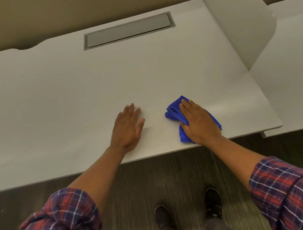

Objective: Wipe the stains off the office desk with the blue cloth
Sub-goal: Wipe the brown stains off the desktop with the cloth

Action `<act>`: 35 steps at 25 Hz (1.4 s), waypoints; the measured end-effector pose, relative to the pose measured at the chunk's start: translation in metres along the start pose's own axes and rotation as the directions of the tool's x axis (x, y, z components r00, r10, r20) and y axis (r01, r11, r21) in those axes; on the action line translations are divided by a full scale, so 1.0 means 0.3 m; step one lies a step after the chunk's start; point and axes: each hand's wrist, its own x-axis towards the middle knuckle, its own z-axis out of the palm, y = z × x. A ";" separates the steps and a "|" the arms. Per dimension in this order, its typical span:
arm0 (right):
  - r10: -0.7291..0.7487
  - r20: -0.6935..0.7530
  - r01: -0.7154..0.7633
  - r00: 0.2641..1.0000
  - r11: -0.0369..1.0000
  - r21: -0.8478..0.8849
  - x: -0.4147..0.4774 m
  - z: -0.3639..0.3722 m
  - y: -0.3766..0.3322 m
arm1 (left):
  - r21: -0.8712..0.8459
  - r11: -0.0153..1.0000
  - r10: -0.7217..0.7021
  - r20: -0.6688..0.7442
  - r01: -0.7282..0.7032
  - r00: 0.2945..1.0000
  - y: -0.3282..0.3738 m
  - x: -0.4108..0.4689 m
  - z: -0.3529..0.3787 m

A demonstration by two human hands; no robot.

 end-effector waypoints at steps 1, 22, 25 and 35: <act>0.023 -0.012 -0.023 1.000 1.000 0.000 -0.016 0.012 -0.033 | 0.024 0.999 -0.030 -0.026 0.031 0.999 -0.064 -0.029 -0.011; -0.304 0.063 0.306 0.951 0.952 -0.024 -0.075 0.247 -0.630 | -0.477 0.868 -0.109 0.087 0.137 0.990 -0.292 -0.089 -0.072; -0.279 0.046 0.280 0.959 0.960 0.002 -0.091 0.164 -0.478 | -0.420 0.895 -0.115 0.115 0.153 0.987 -0.291 -0.094 -0.078; 0.392 -0.184 -0.409 0.901 0.910 -0.064 -0.108 -0.099 0.147 | 0.022 0.998 0.055 0.115 -0.058 0.992 -0.384 -0.144 -0.104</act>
